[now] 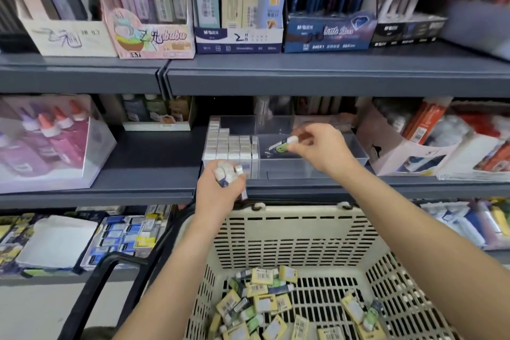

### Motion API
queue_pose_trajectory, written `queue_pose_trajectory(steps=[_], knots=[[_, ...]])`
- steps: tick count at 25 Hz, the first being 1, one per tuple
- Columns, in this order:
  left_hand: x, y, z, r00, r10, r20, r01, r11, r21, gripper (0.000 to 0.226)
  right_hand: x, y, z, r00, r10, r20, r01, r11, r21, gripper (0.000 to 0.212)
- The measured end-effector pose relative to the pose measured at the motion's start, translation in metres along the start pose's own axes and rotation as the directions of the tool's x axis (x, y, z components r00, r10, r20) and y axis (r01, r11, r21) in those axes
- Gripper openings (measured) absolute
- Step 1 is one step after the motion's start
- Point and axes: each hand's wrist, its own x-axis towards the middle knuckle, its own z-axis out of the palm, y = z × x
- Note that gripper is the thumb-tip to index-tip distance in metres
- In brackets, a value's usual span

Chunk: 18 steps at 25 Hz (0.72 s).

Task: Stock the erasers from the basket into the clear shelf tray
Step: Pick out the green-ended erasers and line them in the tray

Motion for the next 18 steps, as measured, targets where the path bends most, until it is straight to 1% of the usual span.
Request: queue_pose_trajectory(steps=[1,2,3,5,7,9,11,13,17,18], knots=[[-0.001,-0.001,0.000,0.999,0.034,0.001,-0.034,0.999,0.026,0.023,0.009,-0.003,0.002,1.000,-0.018,0.016,0.019,0.996,-0.084,0.015],[0.000,-0.002,0.001,0.998,0.058,0.009,-0.059,0.997,0.046,0.025,0.018,-0.005,0.006,0.997,-0.027,0.070,0.037,0.989,-0.146,0.007],[0.000,-0.002,0.003,0.997,0.070,0.021,-0.072,0.995,0.064,0.027,0.024,-0.008,0.011,0.990,-0.017,0.138,0.043,0.981,-0.189,0.006],[0.002,-0.003,0.004,0.997,0.068,0.029,-0.070,0.995,0.077,0.028,0.032,-0.008,0.024,0.963,0.015,0.270,0.046,0.975,-0.216,0.017],[0.006,-0.003,0.005,0.999,0.048,0.021,-0.049,0.996,0.070,0.027,0.035,-0.009,0.034,0.942,0.014,0.337,0.057,0.978,-0.199,0.018],[0.009,-0.004,0.004,1.000,0.026,0.010,-0.027,0.998,0.060,0.025,0.036,-0.007,0.040,0.926,0.009,0.379,0.079,0.974,-0.214,0.021],[0.011,-0.004,0.003,1.000,0.015,0.006,-0.015,0.999,0.048,0.024,0.034,-0.005,0.043,0.904,-0.020,0.428,0.139,0.959,-0.249,0.026],[0.012,-0.004,0.003,1.000,0.006,0.008,-0.006,0.999,0.036,0.024,0.033,-0.004,0.043,0.892,-0.050,0.450,0.178,0.953,-0.247,0.030],[0.011,-0.004,0.003,1.000,0.004,0.013,-0.004,0.999,0.041,0.022,0.030,-0.004,0.039,0.879,-0.049,0.474,0.172,0.960,-0.220,0.031],[0.011,-0.003,0.002,1.000,0.001,0.019,-0.002,0.999,0.037,0.021,0.029,-0.006,0.037,0.892,-0.062,0.447,0.177,0.959,-0.220,0.031]])
